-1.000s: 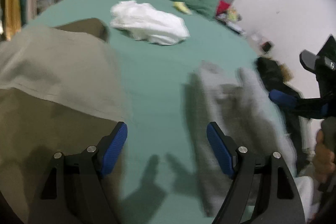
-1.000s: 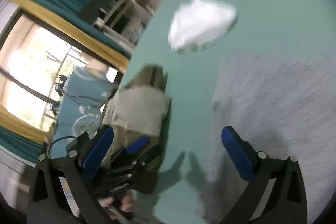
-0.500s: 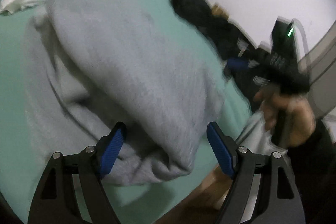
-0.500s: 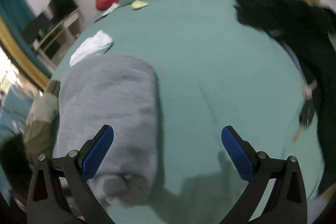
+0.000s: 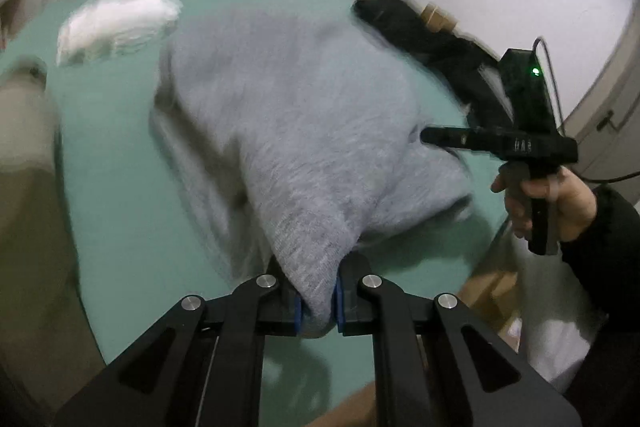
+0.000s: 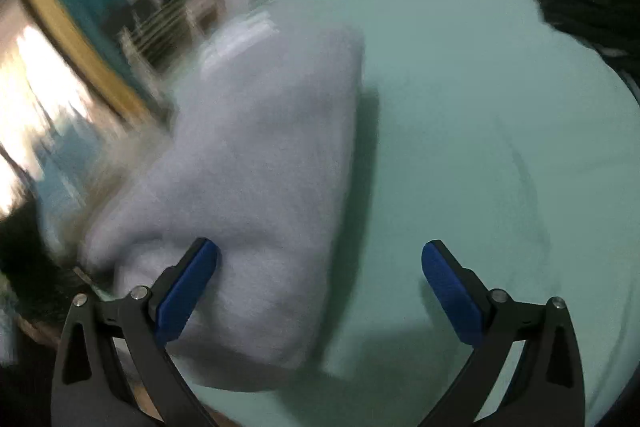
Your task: Fold large clothes
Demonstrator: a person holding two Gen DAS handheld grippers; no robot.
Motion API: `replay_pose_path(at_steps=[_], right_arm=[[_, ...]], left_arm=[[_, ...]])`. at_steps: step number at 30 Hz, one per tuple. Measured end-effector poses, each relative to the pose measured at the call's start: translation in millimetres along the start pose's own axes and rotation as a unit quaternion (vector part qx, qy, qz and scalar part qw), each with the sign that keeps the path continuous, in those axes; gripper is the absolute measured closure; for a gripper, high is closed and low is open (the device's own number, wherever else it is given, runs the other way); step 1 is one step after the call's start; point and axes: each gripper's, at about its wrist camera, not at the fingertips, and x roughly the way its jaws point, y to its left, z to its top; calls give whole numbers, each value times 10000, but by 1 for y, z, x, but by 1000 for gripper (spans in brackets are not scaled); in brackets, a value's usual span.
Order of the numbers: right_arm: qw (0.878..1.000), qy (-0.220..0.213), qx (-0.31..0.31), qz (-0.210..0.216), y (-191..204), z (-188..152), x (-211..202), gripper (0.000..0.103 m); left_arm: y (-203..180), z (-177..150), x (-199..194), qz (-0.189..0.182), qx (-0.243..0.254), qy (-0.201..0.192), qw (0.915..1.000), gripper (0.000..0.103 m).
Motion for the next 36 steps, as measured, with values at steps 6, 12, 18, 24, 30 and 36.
replay_pose_path(at_steps=[6, 12, 18, 24, 30, 36], right_arm=[[9996, -228, 24, -193, 6, -32, 31, 1], [9961, -576, -252, -617, 27, -24, 7, 1], [9888, -1283, -252, -726, 26, -3, -37, 1], [9852, -1257, -540, -1034, 11, 49, -11, 1], [9815, -944, -904, -1400, 13, 81, 58, 1], [9844, -1092, -622, -1235, -4, 82, 75, 1]], left_arm=[[13, -3, 12, -124, -591, 54, 9982, 73], [12, 23, -50, -96, -768, -796, 9938, 40], [16, 59, -69, 221, -625, -1201, 9906, 32], [25, 107, 12, 440, -359, -418, 9975, 32], [69, 116, 68, 778, -468, 22, 9959, 25], [106, 120, 76, 328, -938, -25, 9950, 8]])
